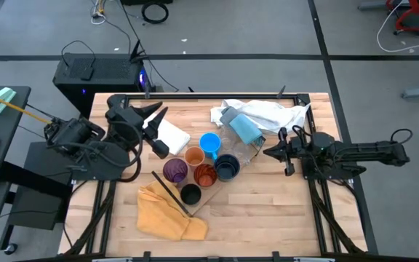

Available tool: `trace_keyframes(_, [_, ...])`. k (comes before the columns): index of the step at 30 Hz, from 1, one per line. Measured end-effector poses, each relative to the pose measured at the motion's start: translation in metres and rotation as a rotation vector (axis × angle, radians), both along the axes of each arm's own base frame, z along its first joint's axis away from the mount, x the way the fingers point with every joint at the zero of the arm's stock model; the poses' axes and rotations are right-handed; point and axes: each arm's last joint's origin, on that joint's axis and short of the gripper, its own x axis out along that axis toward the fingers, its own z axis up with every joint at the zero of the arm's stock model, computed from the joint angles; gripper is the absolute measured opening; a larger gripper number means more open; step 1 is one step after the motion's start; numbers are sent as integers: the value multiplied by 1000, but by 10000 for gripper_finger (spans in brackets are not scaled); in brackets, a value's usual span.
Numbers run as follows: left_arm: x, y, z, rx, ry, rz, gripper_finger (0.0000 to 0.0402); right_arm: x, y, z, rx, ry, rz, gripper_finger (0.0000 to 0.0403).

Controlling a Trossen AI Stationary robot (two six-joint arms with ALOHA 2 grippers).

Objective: Stack small to large cups/mugs on shelf
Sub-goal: Return to Home Position

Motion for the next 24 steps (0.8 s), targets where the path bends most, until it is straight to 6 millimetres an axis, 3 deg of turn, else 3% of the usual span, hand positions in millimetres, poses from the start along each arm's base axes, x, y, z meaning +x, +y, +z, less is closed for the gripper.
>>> trace_keyframes(24, [0,-1,1,11,11,-9,81,-16,4,17,-11,-200,30,25])
